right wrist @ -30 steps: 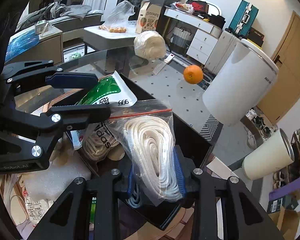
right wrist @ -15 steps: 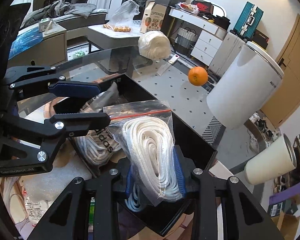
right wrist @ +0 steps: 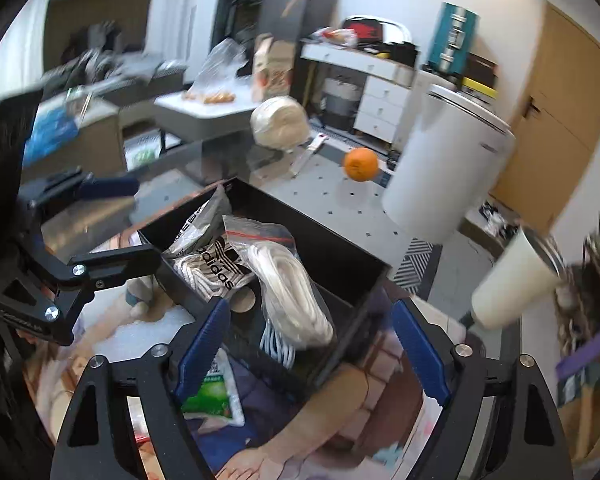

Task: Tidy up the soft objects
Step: 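Release the green packet into the box with the left gripper while the right gripper lowers the rope bag inside, then move both grippers back over the remaining items beside the black box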

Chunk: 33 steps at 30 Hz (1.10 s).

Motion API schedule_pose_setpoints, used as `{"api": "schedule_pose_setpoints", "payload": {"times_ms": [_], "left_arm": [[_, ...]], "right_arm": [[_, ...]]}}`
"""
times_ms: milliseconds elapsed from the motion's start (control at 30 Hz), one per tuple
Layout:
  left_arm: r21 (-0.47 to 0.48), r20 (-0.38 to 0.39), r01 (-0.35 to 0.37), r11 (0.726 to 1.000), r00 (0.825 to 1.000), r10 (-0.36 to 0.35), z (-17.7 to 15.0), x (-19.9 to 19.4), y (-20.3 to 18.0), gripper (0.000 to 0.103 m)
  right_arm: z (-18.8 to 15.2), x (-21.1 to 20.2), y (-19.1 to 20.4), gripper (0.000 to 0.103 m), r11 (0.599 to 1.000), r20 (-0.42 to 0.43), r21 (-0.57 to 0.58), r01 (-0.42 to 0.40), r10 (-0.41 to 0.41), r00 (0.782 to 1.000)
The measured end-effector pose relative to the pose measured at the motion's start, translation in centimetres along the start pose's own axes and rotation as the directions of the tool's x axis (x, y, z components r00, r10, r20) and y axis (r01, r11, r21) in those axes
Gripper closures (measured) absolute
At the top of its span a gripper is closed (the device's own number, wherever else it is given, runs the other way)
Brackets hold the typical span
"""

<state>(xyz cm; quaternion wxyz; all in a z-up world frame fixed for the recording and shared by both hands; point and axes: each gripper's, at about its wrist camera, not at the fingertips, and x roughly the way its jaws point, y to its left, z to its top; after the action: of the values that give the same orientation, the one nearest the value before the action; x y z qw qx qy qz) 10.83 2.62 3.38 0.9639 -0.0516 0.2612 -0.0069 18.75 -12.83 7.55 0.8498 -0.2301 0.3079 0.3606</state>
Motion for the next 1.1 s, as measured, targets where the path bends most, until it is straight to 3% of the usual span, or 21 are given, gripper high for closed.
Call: {"api": "schedule_pose_setpoints", "payload": {"times_ms": [167, 333, 533, 933, 1100], "left_arm": [[-0.008, 0.019, -0.024, 1.0, 1.0, 0.024, -1.1, -1.5, 0.1, 0.0], [-0.002, 0.017, -0.028, 1.0, 0.999, 0.028, -2.0, -2.5, -0.4, 0.0], [0.029, 0.018, -0.025, 0.999, 1.0, 0.025, -3.4, -3.6, -1.2, 0.0], [-0.014, -0.012, -0.032, 0.999, 0.999, 0.031, -4.8, -3.8, -0.4, 0.0], [0.013, -0.031, -0.054, 0.998, 0.998, 0.054, -5.3, -3.5, -0.7, 0.0]], "right_arm": [[-2.1, -2.5, -0.6, 0.002, 0.992, 0.038, 0.123, -0.017, 0.012, 0.999], [-3.7, -4.0, 0.0, 0.001, 0.972, 0.065, 0.226, -0.066, 0.053, 0.996], [-5.1, -3.7, 1.1, 0.001, 0.955, 0.028, 0.29, -0.069, 0.063, 0.998], [-5.5, -2.7, 2.5, 0.001, 0.957, -0.013, 0.279, -0.079, 0.086, 0.996], [-5.7, -2.5, 2.2, 0.001, 0.955, -0.027, 0.287, -0.072, 0.084, 0.996]]}}
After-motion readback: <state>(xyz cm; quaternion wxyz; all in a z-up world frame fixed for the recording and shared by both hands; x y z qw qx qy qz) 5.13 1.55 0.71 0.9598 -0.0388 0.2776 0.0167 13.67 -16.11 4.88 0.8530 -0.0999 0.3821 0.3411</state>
